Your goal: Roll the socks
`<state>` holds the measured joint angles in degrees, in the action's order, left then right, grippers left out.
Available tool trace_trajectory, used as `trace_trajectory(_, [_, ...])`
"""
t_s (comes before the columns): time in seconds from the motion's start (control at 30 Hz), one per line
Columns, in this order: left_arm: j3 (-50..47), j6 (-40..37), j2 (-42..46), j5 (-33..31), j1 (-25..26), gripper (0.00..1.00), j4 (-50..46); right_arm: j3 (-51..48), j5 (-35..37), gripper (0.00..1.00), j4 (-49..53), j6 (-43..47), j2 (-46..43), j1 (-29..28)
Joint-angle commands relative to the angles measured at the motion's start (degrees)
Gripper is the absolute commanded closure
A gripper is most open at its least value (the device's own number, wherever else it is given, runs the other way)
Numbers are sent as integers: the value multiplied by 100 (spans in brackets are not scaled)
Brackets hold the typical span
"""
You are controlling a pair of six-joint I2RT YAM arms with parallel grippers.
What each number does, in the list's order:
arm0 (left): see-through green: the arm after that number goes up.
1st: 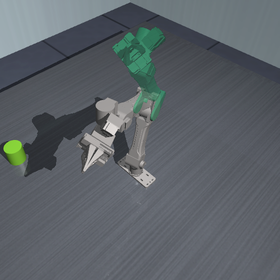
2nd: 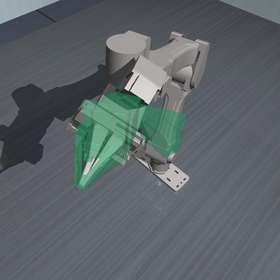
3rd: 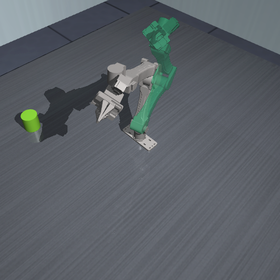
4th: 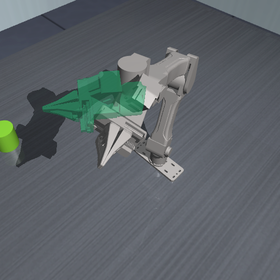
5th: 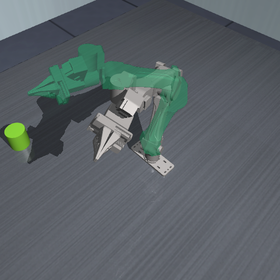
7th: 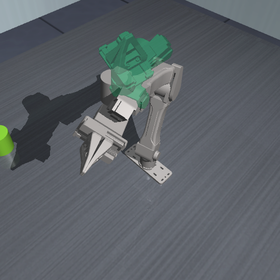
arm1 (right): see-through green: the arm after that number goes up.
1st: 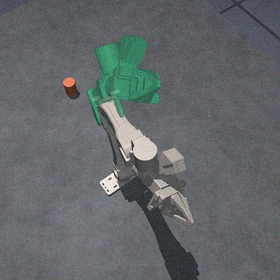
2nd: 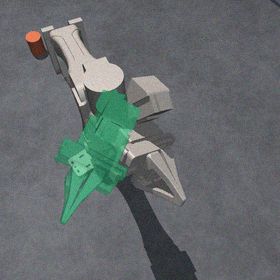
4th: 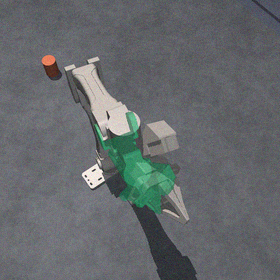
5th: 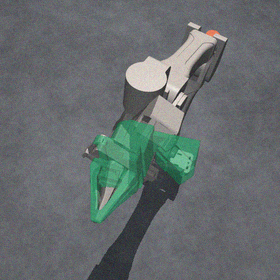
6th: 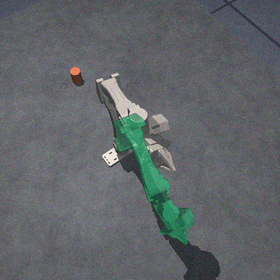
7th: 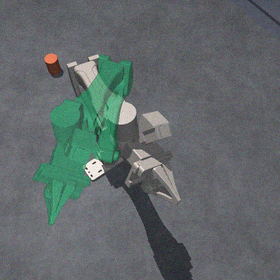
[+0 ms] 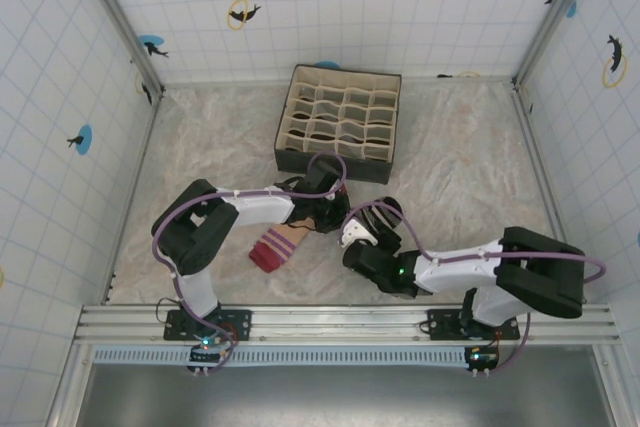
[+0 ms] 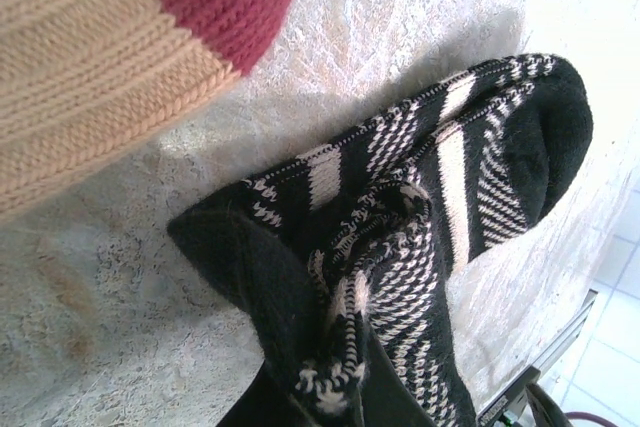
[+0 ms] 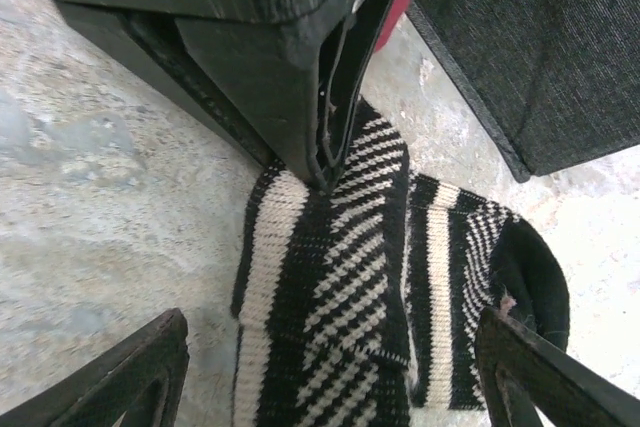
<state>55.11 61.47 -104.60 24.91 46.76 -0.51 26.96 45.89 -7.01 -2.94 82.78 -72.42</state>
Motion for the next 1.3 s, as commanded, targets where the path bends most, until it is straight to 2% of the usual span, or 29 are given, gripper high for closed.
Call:
trace_trajectory(0.0, [-167, -81, 62, -29, -31, 100, -562, 157, 447, 26, -494, 98, 303, -32])
trace_trajectory(0.13, [-212, -74, 112, -62, -27, 100, -561, 96, 343, 37, -635, -41, 468, 51])
trace_trajectory(0.27, [-247, -111, 219, -122, -27, 91, -548, -218, -128, 56, -785, -380, 361, 320])
trace_trajectory(0.43, [-229, -122, 256, -133, -29, 89, -519, -695, -702, 77, -1022, -730, 47, 599])
trace_trajectory(0.57, [-252, -108, 228, -93, -27, 83, -387, -956, -1099, 91, -1058, -928, -162, 824])
trace_trajectory(0.63, [-277, -76, 270, -79, -27, 72, -274, -1061, -1390, 93, -1082, -986, -248, 957])
trace_trajectory(0.7, [-303, -59, 346, -75, -28, 48, -109, -1139, -1735, 95, -1091, -1054, -313, 1126])
trace_trajectory(0.77, [-317, -61, 427, -15, -28, 35, 77, -1212, -2069, 96, -1105, -1141, -374, 1325])
trace_trajectory(0.97, [-483, 11, 702, 155, -29, 27, 745, -1404, -3462, 97, -1264, -1381, -480, 2110])
trace_trajectory(1.27, [-611, -92, 970, 177, -28, 25, 1133, -1717, -6121, 98, -2046, -2106, -394, 3541])
